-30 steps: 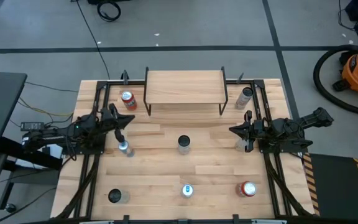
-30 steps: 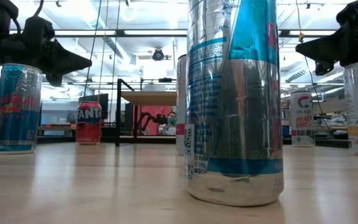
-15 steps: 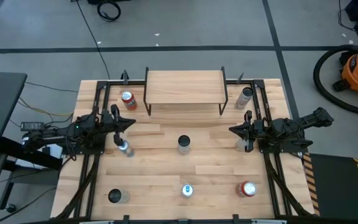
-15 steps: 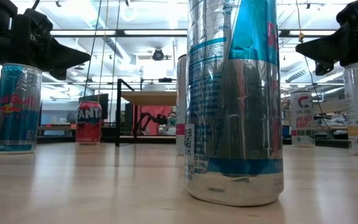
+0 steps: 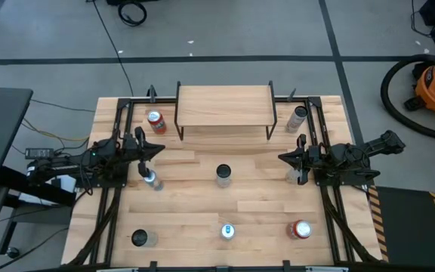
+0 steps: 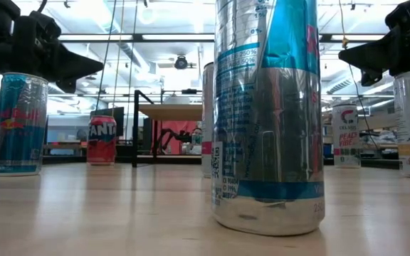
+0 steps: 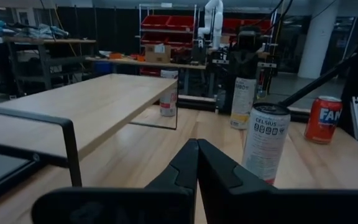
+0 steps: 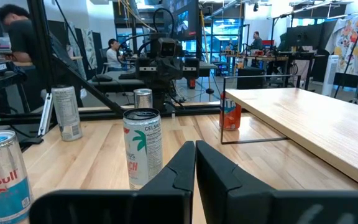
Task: Place canned beverage on shelf
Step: Put the top white yellow soda can on the shelf
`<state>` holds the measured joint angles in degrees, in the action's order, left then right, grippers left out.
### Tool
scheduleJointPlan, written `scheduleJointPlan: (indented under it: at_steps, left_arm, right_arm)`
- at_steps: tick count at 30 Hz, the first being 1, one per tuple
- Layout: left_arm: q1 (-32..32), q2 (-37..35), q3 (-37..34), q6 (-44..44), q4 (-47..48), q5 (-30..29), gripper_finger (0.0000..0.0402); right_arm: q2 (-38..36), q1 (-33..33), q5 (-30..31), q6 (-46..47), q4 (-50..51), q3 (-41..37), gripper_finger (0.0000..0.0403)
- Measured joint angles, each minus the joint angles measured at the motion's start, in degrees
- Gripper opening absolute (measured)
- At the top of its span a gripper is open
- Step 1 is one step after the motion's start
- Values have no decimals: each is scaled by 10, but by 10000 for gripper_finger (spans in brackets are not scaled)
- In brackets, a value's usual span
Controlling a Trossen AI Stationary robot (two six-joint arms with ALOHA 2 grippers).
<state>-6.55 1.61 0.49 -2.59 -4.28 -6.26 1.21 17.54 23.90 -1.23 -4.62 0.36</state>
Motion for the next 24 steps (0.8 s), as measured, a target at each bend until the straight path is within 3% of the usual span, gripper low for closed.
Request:
scheduleJointPlan:
  at_steps: [24]
  left_arm:
    - [0,0,0,4,-23,0,14]
  right_arm:
    - [0,0,0,0,0,0,23]
